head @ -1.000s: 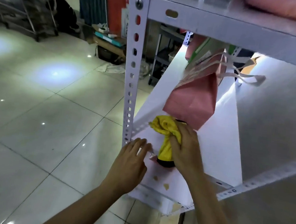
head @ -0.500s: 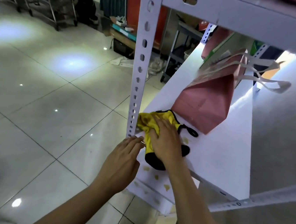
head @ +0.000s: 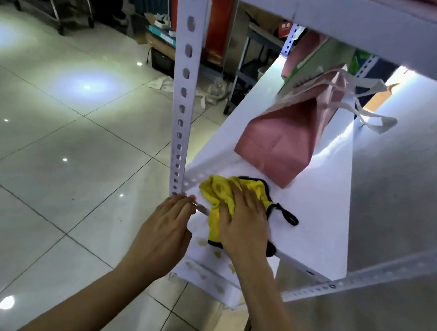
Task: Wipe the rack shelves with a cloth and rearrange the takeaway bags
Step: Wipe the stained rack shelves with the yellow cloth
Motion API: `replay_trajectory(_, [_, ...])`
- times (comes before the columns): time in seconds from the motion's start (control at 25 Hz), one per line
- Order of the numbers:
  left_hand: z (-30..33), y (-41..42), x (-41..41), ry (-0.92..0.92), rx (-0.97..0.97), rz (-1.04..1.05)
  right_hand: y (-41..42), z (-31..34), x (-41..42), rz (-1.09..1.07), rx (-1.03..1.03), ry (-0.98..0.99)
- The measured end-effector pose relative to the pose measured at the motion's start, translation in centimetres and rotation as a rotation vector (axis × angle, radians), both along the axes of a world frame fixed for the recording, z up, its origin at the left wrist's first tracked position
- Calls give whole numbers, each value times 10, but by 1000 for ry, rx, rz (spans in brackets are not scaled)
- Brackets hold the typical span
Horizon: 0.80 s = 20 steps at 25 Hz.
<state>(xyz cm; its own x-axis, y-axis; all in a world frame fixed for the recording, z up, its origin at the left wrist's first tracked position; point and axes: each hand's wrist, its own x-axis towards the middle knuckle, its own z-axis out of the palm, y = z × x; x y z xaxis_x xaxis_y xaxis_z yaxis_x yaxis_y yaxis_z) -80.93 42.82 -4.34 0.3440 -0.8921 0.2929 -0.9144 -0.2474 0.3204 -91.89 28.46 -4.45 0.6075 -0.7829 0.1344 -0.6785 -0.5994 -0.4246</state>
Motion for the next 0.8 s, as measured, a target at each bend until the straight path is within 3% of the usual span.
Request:
replay_trajectory(0.12, [0, -2, 0, -4, 1, 15, 6, -6, -34, -154, -22, 27])
replay_trajectory(0.32, [1, 0, -2, -16, -2, 7, -10, 17, -11, -303, -12, 182])
replay_trajectory(0.52, [-2, -2, 0, -77, 34, 14, 2, 1, -78, -403, -134, 208])
replay_trajectory(0.64, [-2, -7, -1, -95, 67, 9, -46, 5, -79, -514, 1, 249])
replay_trajectory(0.8, [0, -12, -8, -63, 109, -4, -99, 12, -76, -535, 164, 136])
